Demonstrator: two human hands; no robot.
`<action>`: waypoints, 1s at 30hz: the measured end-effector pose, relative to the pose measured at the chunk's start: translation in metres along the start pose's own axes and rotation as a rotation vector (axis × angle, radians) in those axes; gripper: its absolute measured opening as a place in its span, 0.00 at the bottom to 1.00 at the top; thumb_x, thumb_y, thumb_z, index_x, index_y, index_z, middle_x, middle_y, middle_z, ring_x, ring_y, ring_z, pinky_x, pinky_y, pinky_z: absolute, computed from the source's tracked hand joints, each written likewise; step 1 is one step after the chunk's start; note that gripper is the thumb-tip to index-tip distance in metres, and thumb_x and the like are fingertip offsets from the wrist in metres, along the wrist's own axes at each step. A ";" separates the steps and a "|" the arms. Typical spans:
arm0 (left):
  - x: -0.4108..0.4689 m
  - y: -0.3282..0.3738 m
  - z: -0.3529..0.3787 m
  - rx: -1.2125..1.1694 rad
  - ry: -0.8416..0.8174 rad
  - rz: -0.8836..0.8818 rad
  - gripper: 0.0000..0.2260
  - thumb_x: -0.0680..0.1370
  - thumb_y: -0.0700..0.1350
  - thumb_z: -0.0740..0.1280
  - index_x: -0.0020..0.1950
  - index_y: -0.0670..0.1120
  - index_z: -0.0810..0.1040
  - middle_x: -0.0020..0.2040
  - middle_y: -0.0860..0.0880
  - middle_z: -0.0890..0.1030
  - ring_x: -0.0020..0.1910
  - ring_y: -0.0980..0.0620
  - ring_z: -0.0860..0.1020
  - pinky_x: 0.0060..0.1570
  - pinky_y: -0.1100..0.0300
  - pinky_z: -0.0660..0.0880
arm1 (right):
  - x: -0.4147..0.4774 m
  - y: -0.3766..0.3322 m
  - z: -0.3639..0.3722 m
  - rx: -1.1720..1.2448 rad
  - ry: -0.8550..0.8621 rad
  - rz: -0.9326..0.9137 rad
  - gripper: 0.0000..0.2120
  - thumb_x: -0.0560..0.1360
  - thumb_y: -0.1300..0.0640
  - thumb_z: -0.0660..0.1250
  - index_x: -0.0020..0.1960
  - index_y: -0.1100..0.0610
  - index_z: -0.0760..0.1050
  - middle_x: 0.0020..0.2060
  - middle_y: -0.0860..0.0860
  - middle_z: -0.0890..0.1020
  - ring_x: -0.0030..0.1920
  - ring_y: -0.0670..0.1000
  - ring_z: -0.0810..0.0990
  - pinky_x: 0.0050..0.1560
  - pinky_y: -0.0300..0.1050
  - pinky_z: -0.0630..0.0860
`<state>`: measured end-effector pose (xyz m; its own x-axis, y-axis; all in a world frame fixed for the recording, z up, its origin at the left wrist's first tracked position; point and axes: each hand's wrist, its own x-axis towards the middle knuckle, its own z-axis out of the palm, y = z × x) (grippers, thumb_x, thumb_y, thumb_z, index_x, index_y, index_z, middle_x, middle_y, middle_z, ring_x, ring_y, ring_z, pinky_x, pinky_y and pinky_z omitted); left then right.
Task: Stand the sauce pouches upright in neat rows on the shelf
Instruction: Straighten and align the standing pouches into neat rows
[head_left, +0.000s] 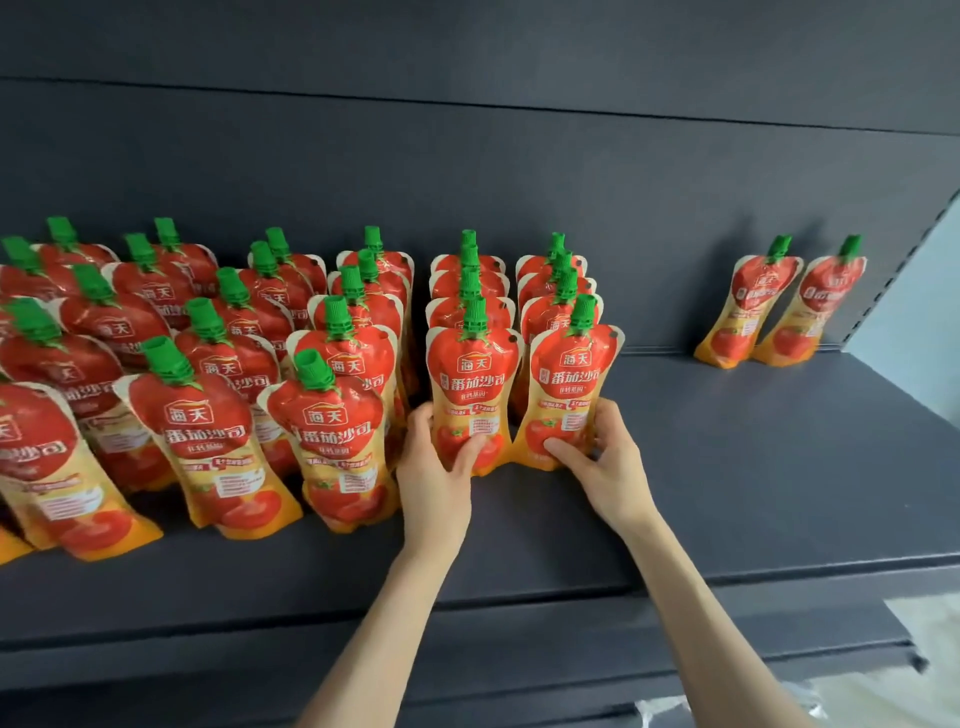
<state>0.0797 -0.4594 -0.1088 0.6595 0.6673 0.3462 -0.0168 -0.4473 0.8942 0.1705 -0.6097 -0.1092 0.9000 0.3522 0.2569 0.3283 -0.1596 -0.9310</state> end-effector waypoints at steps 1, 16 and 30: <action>0.001 0.000 0.001 0.013 0.014 0.006 0.21 0.73 0.48 0.70 0.63 0.46 0.69 0.59 0.49 0.78 0.57 0.55 0.74 0.54 0.63 0.71 | 0.000 -0.001 0.000 -0.010 -0.002 -0.003 0.19 0.71 0.59 0.72 0.58 0.55 0.69 0.50 0.42 0.80 0.49 0.36 0.79 0.46 0.27 0.74; -0.004 0.000 0.001 0.071 0.066 0.014 0.23 0.73 0.48 0.70 0.65 0.45 0.69 0.61 0.47 0.77 0.61 0.49 0.75 0.58 0.56 0.74 | 0.004 0.004 -0.013 -0.052 -0.067 0.009 0.18 0.73 0.58 0.70 0.60 0.51 0.68 0.53 0.42 0.79 0.53 0.37 0.78 0.48 0.24 0.72; -0.001 -0.002 0.005 0.096 0.055 0.010 0.23 0.73 0.47 0.70 0.65 0.44 0.68 0.61 0.46 0.77 0.61 0.48 0.75 0.58 0.55 0.73 | 0.000 0.003 -0.011 -0.072 -0.051 -0.003 0.18 0.72 0.59 0.70 0.58 0.51 0.67 0.50 0.38 0.77 0.48 0.31 0.77 0.44 0.21 0.70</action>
<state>0.0828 -0.4615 -0.1126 0.6176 0.6931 0.3719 0.0507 -0.5069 0.8605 0.1744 -0.6204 -0.1087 0.8837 0.3991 0.2447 0.3525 -0.2232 -0.9088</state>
